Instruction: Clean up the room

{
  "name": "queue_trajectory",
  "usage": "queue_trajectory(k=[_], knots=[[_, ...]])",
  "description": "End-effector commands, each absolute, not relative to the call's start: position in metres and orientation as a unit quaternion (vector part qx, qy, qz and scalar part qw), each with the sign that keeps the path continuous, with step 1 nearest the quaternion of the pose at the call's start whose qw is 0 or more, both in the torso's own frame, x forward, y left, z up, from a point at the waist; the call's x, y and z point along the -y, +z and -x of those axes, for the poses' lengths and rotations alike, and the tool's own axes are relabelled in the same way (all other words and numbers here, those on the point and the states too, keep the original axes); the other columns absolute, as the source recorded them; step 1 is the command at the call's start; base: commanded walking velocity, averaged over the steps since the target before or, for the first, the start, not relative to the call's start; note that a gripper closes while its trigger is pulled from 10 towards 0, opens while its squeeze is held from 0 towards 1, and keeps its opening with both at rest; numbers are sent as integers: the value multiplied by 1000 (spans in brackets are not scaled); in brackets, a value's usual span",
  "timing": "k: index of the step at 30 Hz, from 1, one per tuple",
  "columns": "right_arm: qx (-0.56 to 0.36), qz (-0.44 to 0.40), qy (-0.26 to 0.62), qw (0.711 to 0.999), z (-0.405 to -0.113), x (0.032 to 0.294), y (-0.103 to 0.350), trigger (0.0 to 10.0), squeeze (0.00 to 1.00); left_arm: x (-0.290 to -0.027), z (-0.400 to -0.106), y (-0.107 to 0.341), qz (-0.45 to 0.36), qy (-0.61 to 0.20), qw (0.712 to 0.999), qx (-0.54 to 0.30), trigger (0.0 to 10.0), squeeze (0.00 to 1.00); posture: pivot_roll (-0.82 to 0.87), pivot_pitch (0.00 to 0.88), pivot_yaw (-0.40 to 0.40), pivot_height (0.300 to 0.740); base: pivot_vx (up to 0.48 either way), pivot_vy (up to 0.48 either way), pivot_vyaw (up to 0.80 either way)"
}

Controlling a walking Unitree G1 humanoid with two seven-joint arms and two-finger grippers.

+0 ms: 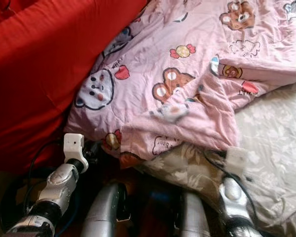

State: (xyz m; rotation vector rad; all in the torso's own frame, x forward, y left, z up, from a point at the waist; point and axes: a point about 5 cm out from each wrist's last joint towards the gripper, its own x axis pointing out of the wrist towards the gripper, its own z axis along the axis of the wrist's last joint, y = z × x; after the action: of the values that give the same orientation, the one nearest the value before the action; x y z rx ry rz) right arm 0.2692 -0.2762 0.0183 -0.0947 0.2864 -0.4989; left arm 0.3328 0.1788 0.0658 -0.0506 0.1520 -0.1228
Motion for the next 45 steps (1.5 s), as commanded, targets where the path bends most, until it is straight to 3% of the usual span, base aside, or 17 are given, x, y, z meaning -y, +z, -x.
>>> queue_trajectory(k=[1, 5, 6, 13, 15, 16, 19, 22, 29, 34, 35, 36, 37, 41, 45], knots=[[-172, 56, -287, 941, -239, 292, 2, 0, 0, -184, -327, 54, 27, -51, 993, -99, 10000, 0, -85, 173, 51, 637, 0, 0, 0], [-197, 68, -315, 926, -207, 305, -12, 0, 0, -182, -330, 55, 30, -52, 994, -96, 10000, 0, -94, 155, 44, 637, 0, 0, 0], [-224, 69, -332, 914, -186, 310, -22, 0, 0, -180, -331, 56, 32, -54, 994, -95, 10000, 0, -99, 146, 42, 637, 0, 0, 0], [-317, 46, -398, 860, -127, 311, -53, 0, 0, -175, -332, 55, 35, -59, 993, -94, 10000, 0, -104, 122, 35, 637, 0, 0, 0], [-356, 22, -412, 838, -109, 304, -65, 0, 0, -174, -332, 54, 35, -60, 993, -94, 10000, 0, -103, 122, 34, 637, 0, 0, 0], [-395, -6, -435, 809, -88, 295, -77, 0, 0, -174, -332, 54, 35, -61, 993, -94, 10000, 0, -105, 130, 33, 637, 0, 0, 0], [-446, -44, -459, 767, -65, 282, -90, 0, 0, -174, -332, 54, 35, -61, 993, -95, 10000, 0, -106, 134, 31, 637, 0, 0, 0], [-504, -63, -438, 742, -48, 260, -103, 0, 0, -175, -331, 52, 37, -61, 993, -98, 10000, 0, -104, 141, 29, 637, 0, 0, 0], [-548, -65, -423, 719, -36, 249, -109, 0, 0, -171, -330, 49, 38, -66, 992, -102, 10000, 0, -99, 154, 31, 637, 0, 0, 0], [-506, -71, -440, 738, -47, 265, -103, 0, 0, -171, -330, 49, 38, -66, 992, -102, 10000, 0, -98, 167, 31, 637, 0, 0, 0], [-495, -63, -439, 747, -51, 270, -101, 6471, 0, -171, -330, 49, 38, -66, 992, -103, 10000, 0, -93, 173, 33, 637, 0, 0, 0], [-495, -63, -439, 747, -51, 270, -101, 6471, 0, -171, -330, 49, 38, -66, 992, -103, 10000, 0, -93, 173, 33, 637, 0, 0, 0], [-479, -60, -438, 758, -57, 275, -97, 10000, 0, -171, -329, 48, 38, -66, 992, -104, 10000, 0, -94, 176, 35, 637, 0, 0, 0], [-430, -51, -429, 793, -84, 293, -85, 10000, 0, -171, -328, 46, 39, -66, 991, -108, 10000, 0, -92, 184, 35, 637, 0, 0, 0], [-428, -54, -413, 802, -93, 291, -84, 10000, 0, -173, -327, 45, 38, -64, 991, -109, 10000, 0, -93, 187, 36, 637, 0, 0, 0]])
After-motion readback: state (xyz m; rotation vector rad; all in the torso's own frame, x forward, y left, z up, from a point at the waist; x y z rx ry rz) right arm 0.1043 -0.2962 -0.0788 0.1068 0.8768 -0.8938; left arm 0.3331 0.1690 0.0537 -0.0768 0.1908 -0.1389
